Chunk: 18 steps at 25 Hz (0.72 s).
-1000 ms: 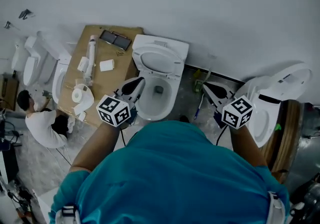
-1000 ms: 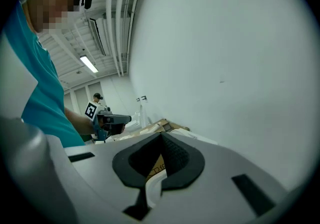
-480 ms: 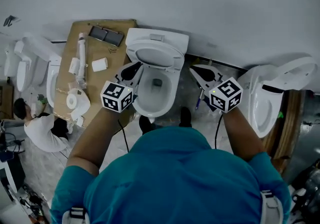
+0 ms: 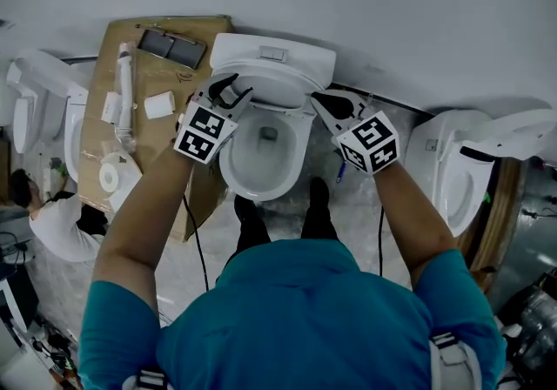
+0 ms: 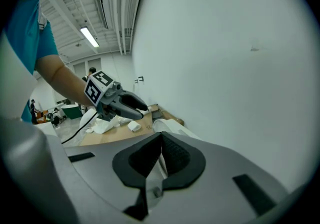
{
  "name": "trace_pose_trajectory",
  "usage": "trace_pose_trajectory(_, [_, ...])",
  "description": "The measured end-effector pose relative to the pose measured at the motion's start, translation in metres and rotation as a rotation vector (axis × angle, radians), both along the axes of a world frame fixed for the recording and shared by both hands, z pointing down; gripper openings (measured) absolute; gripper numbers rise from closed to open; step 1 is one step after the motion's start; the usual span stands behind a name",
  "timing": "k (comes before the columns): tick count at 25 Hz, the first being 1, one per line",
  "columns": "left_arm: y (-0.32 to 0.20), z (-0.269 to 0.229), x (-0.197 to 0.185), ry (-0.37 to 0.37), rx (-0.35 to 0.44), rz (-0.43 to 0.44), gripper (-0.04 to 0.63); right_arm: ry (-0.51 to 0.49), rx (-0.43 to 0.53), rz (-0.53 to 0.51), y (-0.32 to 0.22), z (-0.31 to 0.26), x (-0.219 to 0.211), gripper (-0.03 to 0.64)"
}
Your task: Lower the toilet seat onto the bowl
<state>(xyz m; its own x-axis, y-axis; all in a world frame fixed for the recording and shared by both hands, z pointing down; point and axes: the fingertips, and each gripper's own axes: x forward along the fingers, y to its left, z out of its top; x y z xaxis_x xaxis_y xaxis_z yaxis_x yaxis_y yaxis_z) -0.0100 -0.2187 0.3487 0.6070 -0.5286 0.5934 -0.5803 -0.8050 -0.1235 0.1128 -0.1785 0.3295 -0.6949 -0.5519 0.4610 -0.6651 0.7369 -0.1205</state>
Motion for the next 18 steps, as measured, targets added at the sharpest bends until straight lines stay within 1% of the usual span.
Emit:
trace_pose_trajectory(2, [-0.01, 0.015, 0.002, -0.065, 0.039, 0.058, 0.151, 0.019, 0.004, -0.014, -0.009, 0.014, -0.006, -0.008])
trace_pose_trajectory(4, [-0.017, 0.03, 0.002, -0.15, 0.072, 0.124, 0.156, 0.038, 0.013, -0.025, -0.017, 0.025, -0.011, 0.003])
trace_pose_trajectory(6, [-0.025, 0.044, -0.001, -0.239, 0.101, 0.185, 0.158, 0.061, 0.026, -0.041, -0.024, 0.034, -0.016, 0.035])
trace_pose_trajectory(8, [-0.032, 0.053, -0.003, -0.304, 0.121, 0.236, 0.158, 0.093, 0.04, -0.055, -0.032, 0.043, -0.019, 0.053])
trace_pose_trajectory(14, [-0.043, 0.07, 0.0, -0.379, 0.122, 0.337, 0.158, 0.165, 0.069, -0.057, -0.051, 0.064, -0.019, 0.057])
trace_pose_trajectory(18, [-0.045, 0.078, 0.003, -0.413, 0.124, 0.364, 0.158, 0.199, 0.088, -0.062, -0.057, 0.073, -0.025, 0.057])
